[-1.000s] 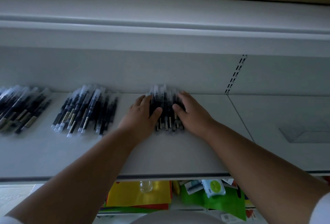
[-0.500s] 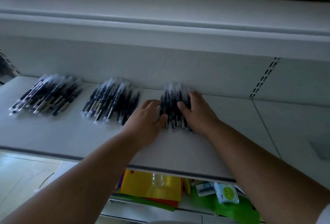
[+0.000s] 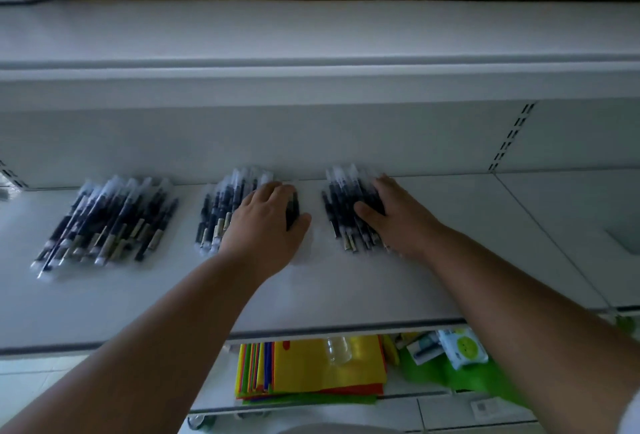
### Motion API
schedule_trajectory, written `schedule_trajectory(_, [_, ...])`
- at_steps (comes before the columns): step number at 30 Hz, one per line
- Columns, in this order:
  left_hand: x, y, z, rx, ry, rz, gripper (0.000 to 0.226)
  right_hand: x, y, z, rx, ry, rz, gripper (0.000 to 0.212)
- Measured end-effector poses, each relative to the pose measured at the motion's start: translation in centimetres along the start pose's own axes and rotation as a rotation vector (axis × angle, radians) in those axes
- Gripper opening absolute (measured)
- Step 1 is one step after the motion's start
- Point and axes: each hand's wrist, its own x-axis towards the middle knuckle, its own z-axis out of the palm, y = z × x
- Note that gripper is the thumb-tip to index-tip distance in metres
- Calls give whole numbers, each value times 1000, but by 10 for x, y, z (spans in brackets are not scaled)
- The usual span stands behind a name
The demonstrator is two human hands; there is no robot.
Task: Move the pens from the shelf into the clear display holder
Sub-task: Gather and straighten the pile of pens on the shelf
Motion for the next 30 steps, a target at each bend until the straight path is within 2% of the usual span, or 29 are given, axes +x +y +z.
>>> schedule_trajectory(3, [-1,-10,-2,0,-53,49,64,-2,-7,3,-33,4,33,84])
schedule_trajectory(9, [-1,-23,-6,-28,-42,103,61,-10,-13,3,-51,43,33,89])
schedule_trajectory(16, [8,-48,-15,-5,26,2,67,-8,-19,-7,-92,109,-15,77])
schedule_trajectory(22, [8,-68,-6,27,-119,-143,79,-3,-15,-3,-108,-30,61,80])
schedule_trajectory(30, [7,-53,5,-27,-140,-129,80,-1,-26,9,-149,-77,23,80])
